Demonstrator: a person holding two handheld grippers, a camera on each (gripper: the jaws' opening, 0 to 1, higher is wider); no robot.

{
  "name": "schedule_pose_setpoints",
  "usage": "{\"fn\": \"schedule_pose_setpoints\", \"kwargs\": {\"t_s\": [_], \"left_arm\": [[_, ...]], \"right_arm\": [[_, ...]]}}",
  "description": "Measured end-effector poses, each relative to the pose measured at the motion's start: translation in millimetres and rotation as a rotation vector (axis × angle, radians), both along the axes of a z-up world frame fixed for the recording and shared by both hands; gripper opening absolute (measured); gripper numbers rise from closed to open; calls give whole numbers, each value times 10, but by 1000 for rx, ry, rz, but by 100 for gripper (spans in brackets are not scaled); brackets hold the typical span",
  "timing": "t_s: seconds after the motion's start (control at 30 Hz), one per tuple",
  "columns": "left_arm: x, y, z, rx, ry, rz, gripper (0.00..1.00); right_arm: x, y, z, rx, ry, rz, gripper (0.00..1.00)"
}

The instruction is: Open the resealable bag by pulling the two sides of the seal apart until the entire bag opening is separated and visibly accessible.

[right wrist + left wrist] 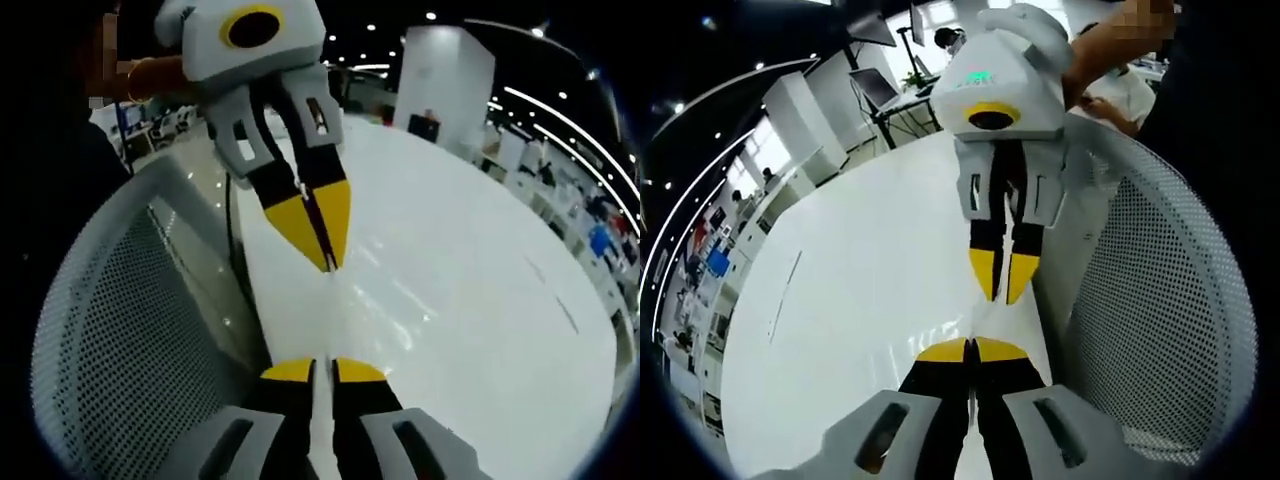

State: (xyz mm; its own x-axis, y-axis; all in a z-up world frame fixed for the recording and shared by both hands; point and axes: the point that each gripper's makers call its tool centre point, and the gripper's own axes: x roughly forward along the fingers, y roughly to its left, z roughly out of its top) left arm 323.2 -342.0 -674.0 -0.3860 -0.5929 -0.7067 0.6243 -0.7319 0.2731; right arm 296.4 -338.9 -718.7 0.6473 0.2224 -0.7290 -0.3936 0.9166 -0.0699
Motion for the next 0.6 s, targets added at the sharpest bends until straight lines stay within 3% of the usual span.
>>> {"fn": "schedule_pose_setpoints", "kwargs": {"t_s": [0.23,0.53,0.6], "left_arm": [[-36,31,-14,9,13,-9,0],[-35,66,-62,52,89,74,0],[-25,52,-14,46,131,116,0]], "right_arm": [[13,-26,-30,-19,6,-8,0],[-20,-26,-50,-36,22,3,0],[-20,-16,-48,-44,25,12,0]]}}
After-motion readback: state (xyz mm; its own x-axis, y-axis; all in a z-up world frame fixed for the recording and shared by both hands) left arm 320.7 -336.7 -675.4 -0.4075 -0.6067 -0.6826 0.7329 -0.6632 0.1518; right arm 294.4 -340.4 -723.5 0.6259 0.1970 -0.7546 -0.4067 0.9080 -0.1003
